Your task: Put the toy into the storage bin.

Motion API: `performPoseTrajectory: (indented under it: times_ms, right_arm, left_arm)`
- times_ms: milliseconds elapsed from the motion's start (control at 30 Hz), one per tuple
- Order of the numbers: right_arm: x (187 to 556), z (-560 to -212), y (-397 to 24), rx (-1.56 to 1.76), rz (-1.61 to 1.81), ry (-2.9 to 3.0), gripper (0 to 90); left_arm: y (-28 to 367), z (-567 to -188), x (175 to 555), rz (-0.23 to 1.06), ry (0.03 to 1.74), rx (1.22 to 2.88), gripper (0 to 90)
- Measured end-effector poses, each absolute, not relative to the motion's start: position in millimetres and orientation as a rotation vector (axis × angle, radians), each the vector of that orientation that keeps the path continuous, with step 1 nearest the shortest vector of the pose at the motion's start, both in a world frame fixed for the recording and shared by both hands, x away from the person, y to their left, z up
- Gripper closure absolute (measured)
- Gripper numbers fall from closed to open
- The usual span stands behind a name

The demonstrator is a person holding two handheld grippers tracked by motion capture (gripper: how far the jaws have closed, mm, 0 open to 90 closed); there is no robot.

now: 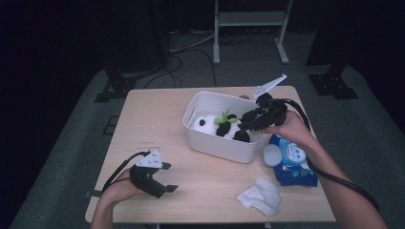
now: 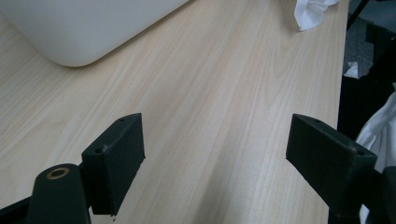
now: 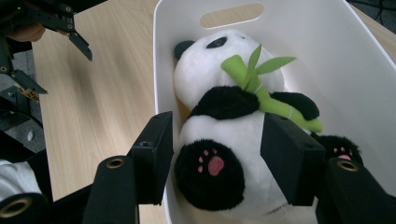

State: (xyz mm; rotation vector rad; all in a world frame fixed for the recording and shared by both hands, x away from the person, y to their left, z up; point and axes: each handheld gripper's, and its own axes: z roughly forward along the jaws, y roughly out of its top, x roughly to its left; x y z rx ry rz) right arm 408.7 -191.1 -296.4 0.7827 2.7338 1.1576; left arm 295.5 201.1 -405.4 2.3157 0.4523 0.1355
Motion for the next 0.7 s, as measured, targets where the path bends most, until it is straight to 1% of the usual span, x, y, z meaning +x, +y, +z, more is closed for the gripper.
performPoseTrajectory:
  times_ms: [400, 700]
  right_arm:
    - [390, -293, -216, 0.799, 1.203, 2.680, 39.7]
    - [380, -301, -230, 0.830, 1.241, 2.658, 37.9]
  left_arm:
    - [202, -404, 295, 0.140, 0.454, 2.314, 17.8]
    - [203, -405, 295, 0.136, 0.461, 2.309, 17.6]
